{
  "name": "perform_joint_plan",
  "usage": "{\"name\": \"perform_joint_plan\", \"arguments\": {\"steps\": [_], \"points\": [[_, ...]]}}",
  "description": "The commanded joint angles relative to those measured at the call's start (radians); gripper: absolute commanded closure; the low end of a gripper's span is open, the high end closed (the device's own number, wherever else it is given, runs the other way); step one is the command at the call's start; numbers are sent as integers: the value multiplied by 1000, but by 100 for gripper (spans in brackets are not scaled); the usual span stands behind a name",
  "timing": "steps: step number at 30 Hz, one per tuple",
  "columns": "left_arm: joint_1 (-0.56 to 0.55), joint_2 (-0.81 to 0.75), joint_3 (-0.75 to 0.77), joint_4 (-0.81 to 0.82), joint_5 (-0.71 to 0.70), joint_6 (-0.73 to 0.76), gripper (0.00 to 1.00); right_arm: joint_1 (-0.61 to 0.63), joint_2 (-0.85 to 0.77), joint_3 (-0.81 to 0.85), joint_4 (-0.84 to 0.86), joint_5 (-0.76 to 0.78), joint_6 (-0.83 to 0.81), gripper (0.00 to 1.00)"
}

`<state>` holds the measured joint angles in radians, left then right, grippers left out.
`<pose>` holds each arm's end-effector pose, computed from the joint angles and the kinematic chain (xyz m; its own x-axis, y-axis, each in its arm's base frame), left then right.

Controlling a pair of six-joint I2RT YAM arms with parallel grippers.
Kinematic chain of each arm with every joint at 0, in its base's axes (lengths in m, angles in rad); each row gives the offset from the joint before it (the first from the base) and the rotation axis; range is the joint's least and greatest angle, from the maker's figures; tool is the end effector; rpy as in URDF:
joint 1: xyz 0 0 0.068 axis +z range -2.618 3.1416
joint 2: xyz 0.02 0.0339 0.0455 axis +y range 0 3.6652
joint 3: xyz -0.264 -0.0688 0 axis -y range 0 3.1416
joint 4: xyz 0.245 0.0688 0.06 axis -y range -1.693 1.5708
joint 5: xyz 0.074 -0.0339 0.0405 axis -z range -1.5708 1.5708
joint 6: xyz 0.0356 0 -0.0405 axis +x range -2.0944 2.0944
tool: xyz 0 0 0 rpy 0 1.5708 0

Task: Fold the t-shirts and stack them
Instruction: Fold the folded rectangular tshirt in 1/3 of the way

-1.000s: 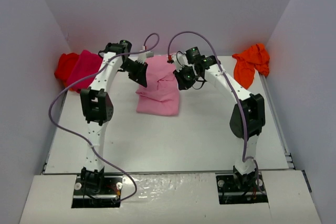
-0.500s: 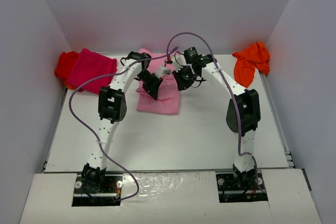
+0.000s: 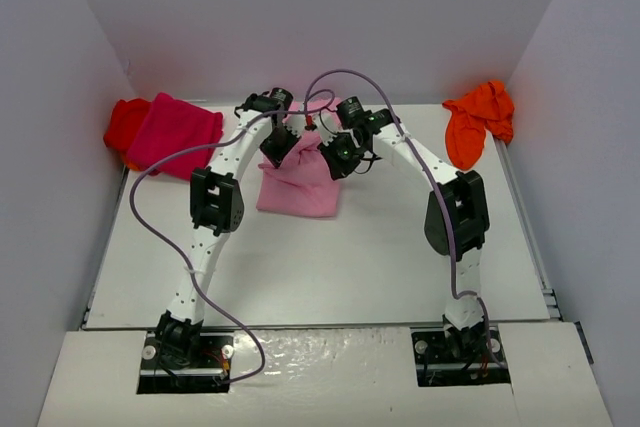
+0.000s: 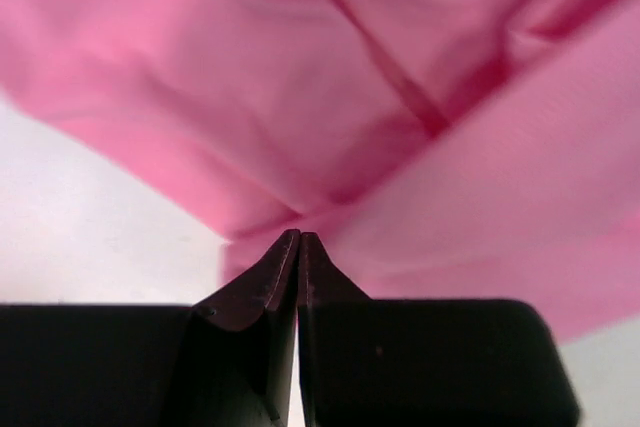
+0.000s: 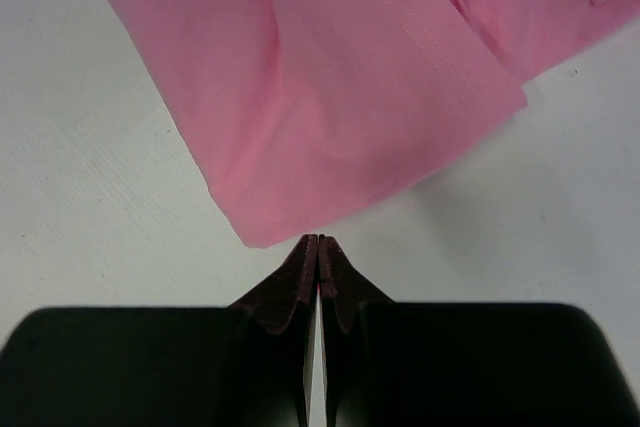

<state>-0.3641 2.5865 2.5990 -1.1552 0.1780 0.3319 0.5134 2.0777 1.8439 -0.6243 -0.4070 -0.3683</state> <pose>0.4966 -0.1960 0.2165 -0.6671 0.5974 -0.4450 0.6733 0.7392 -0.0170 0.4026 0.2432 0.2652 -0.3713 -0.5889 -0.7179 -0.8684 0.4939 0.0440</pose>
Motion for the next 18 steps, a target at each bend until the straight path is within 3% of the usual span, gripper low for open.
{"name": "perform_joint_plan", "arguments": {"steps": [1,6,13,18], "points": [[-19,-129,-20,271,-177,-47,100,25,-22,9,3,50,-11,100],[-20,-219,-63,318,-110,-44,100,36,-23,-8,3,75,-18,100],[-30,-260,-59,-53,165,100,100,34,-34,-27,6,83,-29,100],[-29,-298,-239,-140,265,246,100,39,-15,-14,7,79,-22,100]]}}
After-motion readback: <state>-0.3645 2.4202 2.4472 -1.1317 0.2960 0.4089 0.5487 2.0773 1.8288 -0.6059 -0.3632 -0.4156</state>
